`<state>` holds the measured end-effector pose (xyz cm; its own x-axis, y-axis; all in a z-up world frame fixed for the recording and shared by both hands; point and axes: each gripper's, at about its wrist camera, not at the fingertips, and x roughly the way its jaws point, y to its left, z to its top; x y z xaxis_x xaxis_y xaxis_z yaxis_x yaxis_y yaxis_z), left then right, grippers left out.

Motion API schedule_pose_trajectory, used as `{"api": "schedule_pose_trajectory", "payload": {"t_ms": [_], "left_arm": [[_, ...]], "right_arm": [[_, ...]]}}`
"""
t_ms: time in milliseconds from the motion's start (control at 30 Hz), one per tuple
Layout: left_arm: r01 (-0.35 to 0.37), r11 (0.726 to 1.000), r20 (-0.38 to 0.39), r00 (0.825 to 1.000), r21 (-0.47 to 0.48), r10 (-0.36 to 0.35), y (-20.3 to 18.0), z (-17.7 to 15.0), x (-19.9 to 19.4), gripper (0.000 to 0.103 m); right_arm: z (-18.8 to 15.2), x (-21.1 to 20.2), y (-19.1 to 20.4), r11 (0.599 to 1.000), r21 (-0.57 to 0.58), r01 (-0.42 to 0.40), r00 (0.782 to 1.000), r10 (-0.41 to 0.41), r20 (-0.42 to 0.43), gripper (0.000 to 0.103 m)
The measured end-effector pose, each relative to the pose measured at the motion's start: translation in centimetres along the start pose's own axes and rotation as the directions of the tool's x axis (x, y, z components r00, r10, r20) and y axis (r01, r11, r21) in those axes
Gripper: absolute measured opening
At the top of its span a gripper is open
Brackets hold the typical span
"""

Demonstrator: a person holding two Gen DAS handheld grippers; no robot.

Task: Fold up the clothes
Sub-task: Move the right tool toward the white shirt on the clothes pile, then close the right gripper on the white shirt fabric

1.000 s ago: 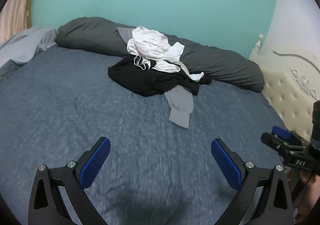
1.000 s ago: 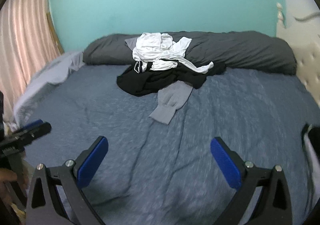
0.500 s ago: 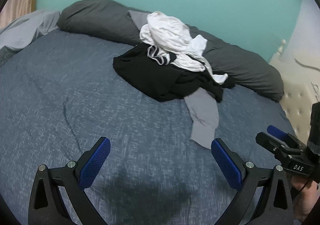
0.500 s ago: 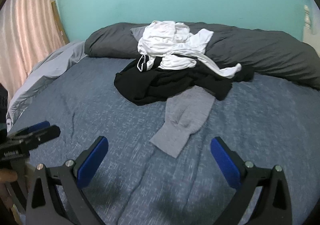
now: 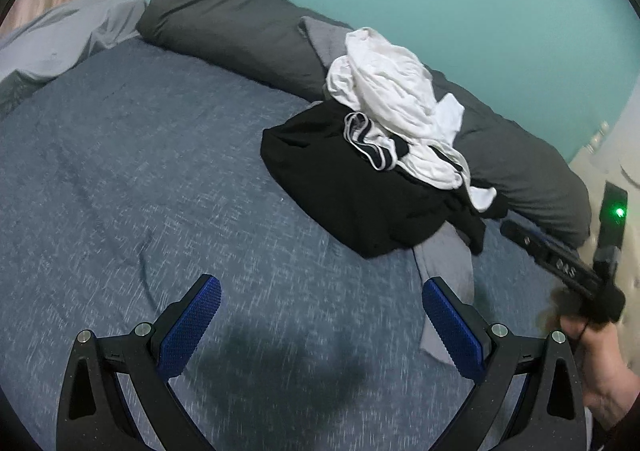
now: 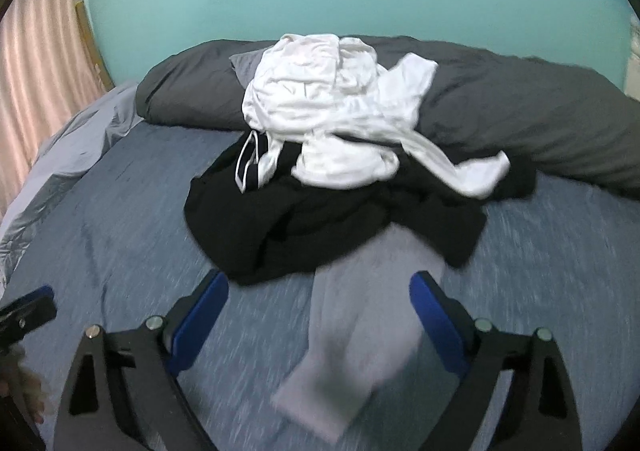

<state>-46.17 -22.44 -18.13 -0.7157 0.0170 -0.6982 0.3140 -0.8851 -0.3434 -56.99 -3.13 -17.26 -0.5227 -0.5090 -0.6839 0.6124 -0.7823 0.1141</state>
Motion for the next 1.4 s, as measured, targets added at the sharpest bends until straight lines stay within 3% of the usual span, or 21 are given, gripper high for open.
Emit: {"api": "schedule_pose_trajectory", "payload": {"t_ms": [167,400,700,833,900,933,1033,1100,1400], "left_arm": [[-0.018,1.0,-0.015,1.0,-0.004,0.018,0.8,1.7,1.8,0.103],[-0.029,0.998,-0.05,0.998,-0.058,0.026,3.2,3.7,4.4,0.103],[-0.04,0.993,-0.055,0.998,-0.109,0.034,5.9,5.6,6.4,0.103],[-0.035,0.991,-0.065,0.998,-0.129,0.026,6.7,5.4,7.0,0.103],[-0.033,0.992,-0.069,0.997,-0.124,0.024,6.8,5.2,7.2,0.103],[-0.03,0.992,-0.071,0.997,-0.122,0.022,6.9,5.0,7.2,0.103],[-0.021,0.992,-0.077,0.997,-0.121,0.012,6.8,4.5,7.3,0.103],[-0.019,0.992,-0.076,0.997,-0.123,0.01,6.8,4.1,7.2,0.103],[-0.014,0.993,-0.074,0.997,-0.114,0.005,5.7,2.4,5.0,0.103]], "right_arm": [[4.2,3.9,0.7,0.997,-0.071,-0.009,1.0,0.011,0.022,0.092],[8.9,10.0,1.9,0.992,-0.13,-0.005,1.0,0.004,-0.007,0.082],[12.8,16.6,2.4,0.988,-0.138,0.066,0.997,-0.072,-0.036,0.081],[13.6,18.8,3.2,0.977,-0.19,0.094,0.994,-0.104,-0.044,0.066],[13.6,19.9,3.6,0.97,-0.22,0.104,0.99,-0.122,-0.07,0.049],[13.6,20.2,3.6,0.967,-0.227,0.115,0.988,-0.135,-0.075,0.047],[13.9,20.3,3.0,0.967,-0.224,0.122,0.986,-0.144,-0.083,0.028],[14.0,19.6,2.8,0.969,-0.222,0.109,0.989,-0.128,-0.07,0.008],[12.0,13.7,3.6,0.97,-0.242,0.014,1.0,-0.016,-0.006,0.004]]}}
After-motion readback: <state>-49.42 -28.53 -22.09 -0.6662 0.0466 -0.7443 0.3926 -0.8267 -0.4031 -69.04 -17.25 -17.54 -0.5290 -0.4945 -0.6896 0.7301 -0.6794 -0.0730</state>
